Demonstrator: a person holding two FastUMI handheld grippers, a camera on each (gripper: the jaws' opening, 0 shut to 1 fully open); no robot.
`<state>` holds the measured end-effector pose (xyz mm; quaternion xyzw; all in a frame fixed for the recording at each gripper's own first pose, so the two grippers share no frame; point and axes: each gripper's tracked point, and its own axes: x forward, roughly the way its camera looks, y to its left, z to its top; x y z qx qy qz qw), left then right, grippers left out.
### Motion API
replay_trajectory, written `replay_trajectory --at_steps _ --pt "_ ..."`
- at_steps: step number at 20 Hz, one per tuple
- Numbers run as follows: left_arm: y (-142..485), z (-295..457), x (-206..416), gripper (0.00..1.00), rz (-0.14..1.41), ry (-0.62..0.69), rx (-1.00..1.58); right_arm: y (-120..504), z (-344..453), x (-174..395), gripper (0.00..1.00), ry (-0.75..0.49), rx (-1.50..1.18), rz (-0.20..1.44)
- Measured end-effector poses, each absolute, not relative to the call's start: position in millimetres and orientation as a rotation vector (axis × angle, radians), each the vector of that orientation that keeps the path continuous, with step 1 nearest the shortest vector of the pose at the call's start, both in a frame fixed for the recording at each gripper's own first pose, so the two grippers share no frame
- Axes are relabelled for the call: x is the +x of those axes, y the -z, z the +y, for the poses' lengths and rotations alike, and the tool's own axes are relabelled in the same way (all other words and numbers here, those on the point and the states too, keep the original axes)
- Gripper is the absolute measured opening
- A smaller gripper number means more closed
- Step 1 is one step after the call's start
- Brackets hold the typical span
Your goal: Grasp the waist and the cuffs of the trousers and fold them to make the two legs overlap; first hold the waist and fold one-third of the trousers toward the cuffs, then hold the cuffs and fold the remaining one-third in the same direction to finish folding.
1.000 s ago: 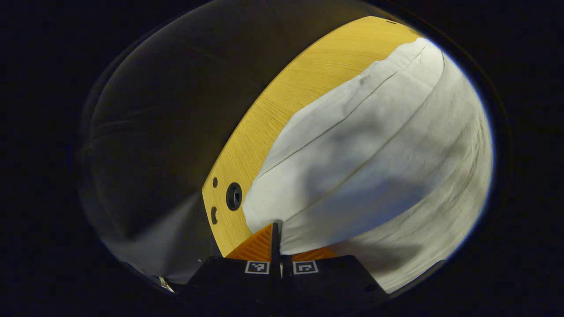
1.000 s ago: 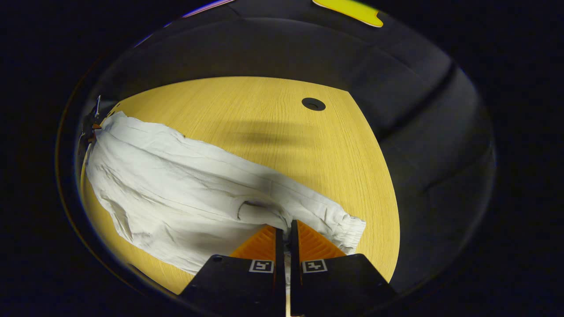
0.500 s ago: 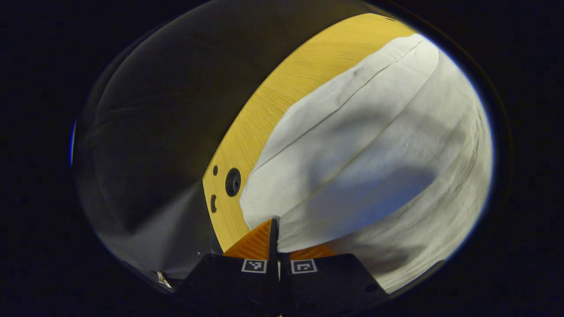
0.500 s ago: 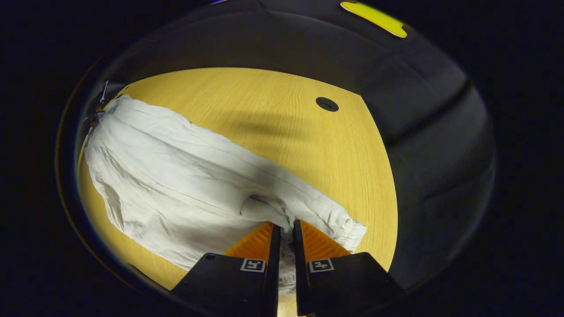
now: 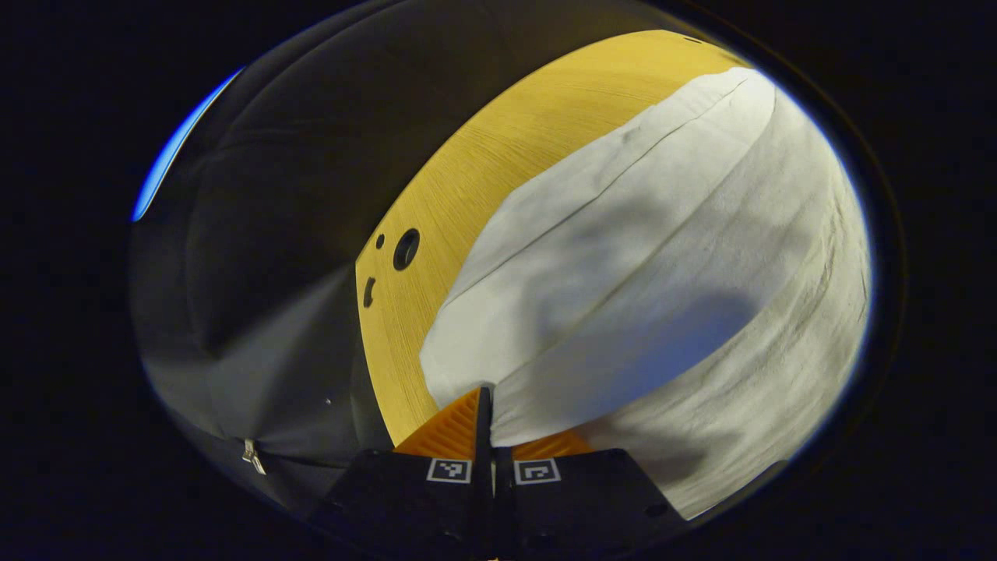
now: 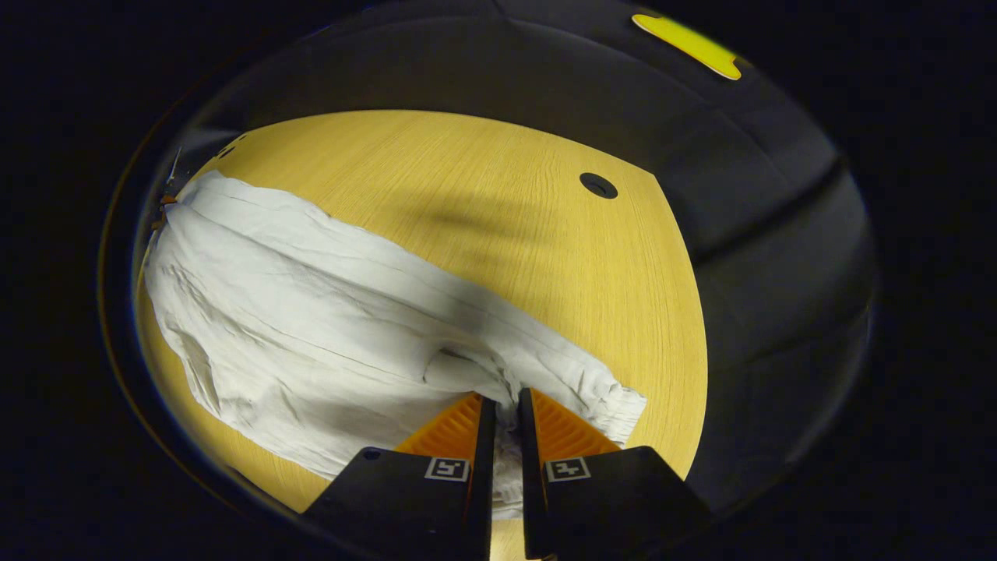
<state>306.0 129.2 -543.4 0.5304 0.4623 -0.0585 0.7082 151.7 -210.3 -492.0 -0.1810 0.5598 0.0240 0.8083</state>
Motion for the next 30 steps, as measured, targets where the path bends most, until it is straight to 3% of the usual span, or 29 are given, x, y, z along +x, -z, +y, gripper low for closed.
replay_trajectory --at_steps 6,7,8,9,10,11,12,13,14,17,20,21,22,23,27,30 --pt "544 129 306 0.06 1.062 0.116 1.162 490 -210 149 0.27 -0.097 -0.447 1.171" --pt "543 128 306 0.06 1.068 0.109 1.163 488 -209 150 0.22 -0.110 -0.451 1.152" --pt "542 126 307 0.06 1.069 0.107 1.158 485 -207 151 0.33 -0.119 -0.449 1.131" --pt "542 131 308 0.07 1.063 0.098 1.156 483 -201 147 0.34 -0.131 -0.412 1.119" --pt "541 132 308 0.11 1.068 0.084 1.140 479 -195 144 0.59 -0.130 -0.369 1.102" --pt "537 132 306 0.28 1.075 0.070 1.114 476 -193 144 0.78 -0.109 -0.333 1.088" --pt "537 132 304 0.36 1.077 0.059 1.082 473 -193 144 0.85 -0.082 -0.290 1.072" --pt "534 129 298 0.51 1.080 0.053 1.054 462 -195 142 0.90 -0.047 -0.239 1.054" --pt "531 130 293 0.58 1.078 0.039 1.034 453 -196 143 0.90 -0.004 -0.180 1.025" --pt "508 139 263 0.99 1.071 0.002 0.929 416 -210 135 0.96 0.151 0.006 0.931" --pt "485 148 234 0.96 1.054 -0.064 0.828 394 -235 112 0.97 0.335 0.201 0.869" --pt "479 150 224 0.96 1.046 -0.087 0.788 393 -243 97 0.87 0.397 0.271 0.868" --pt "473 150 213 0.96 1.043 -0.104 0.738 395 -249 83 0.87 0.460 0.344 0.866" --pt "468 149 202 0.96 1.035 -0.120 0.683 401 -252 69 0.98 0.513 0.421 0.861" --pt "462 136 173 0.96 1.012 -0.174 0.389 435 -249 35 0.98 0.663 0.679 0.850" --pt "470 122 158 0.96 0.997 -0.192 0.190 451 -255 42 0.98 0.715 0.779 0.801"
